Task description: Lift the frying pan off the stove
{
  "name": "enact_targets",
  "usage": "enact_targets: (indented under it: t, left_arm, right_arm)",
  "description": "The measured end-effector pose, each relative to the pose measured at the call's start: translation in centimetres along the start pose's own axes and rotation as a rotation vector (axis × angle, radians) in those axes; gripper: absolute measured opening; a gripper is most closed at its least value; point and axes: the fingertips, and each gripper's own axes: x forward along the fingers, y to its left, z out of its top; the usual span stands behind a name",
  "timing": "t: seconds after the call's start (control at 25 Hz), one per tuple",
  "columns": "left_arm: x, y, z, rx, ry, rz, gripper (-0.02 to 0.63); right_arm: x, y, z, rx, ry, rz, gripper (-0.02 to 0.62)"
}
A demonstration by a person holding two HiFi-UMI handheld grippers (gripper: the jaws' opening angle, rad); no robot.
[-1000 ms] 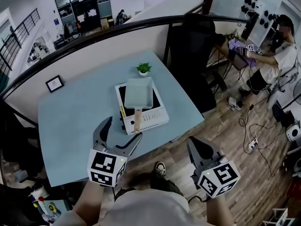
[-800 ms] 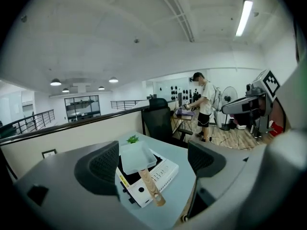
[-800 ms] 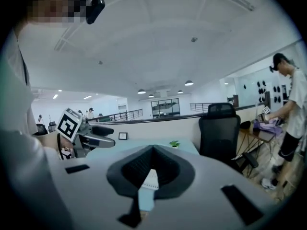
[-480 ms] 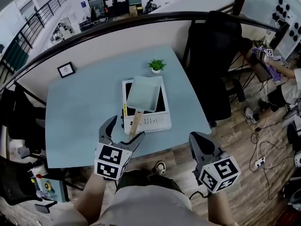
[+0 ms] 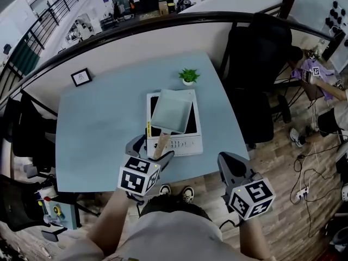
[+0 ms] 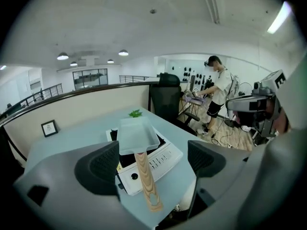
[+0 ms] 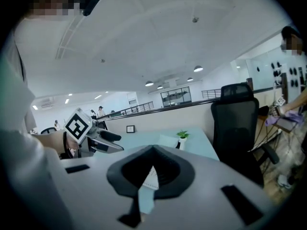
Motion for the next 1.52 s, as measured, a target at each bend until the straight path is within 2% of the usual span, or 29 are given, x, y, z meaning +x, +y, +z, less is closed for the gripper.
enact_targets:
  t: [0.08, 0.24, 0.4, 0.68, 0.92, 1.08, 1.16, 1.2, 1.32, 1.52]
  left_arm:
    - [1.7, 0.4, -0.7, -0.041, 0.047, -0.035, 0.43]
    - [5.1, 1.5, -2.2, -0.179, 0.139, -0.112, 0.43]
    - [8.2, 3.3, -5.3, -0.235, 0.265, -0.117, 0.43]
    - [11.7, 3.1, -8.7, -0.39, 0.398, -0.222, 0.43]
    - [13.8, 2.9, -10.5, -0.382, 0.479, -0.231, 0.43]
    - [14.3, 3.0, -11.5, -0.312, 0.527, -0.211, 0.42]
    - [14.3, 3.0, -12.0, -0.284, 0.549, -0.196, 0.271]
    - [14.3, 3.1, -12.1, -0.283, 0.551, -0.186, 0.176]
    - [14.2, 3.5, -11.9, -0.313, 0.529, -0.17, 0.133]
    - [13.3, 3.8, -11.9, -0.341, 0.52, -0.201, 0.124]
  right_arm:
    - [0.7, -0.4, -0.2, 0.013, 0.009, -0.005, 0.003]
    - [2.3, -1.4, -1.0, 0.04, 0.043, -0.015, 0.003]
    - [3.6, -2.2, -1.9, 0.073, 0.082, -0.03, 0.003]
    - [6.1, -3.6, -2.9, 0.096, 0.129, -0.038, 0.003]
    - [7.9, -4.0, -3.6, 0.122, 0.156, -0.026, 0.003]
    - [8.8, -4.1, -4.0, 0.13, 0.168, -0.021, 0.003]
    - [9.0, -4.0, -4.2, 0.139, 0.17, -0.021, 0.003]
    - [9.1, -4.0, -4.2, 0.143, 0.171, -0.021, 0.003]
    - [9.1, -3.9, -4.2, 0.15, 0.169, -0.027, 0.003]
    - [8.8, -3.4, -3.9, 0.151, 0.158, -0.035, 0.003]
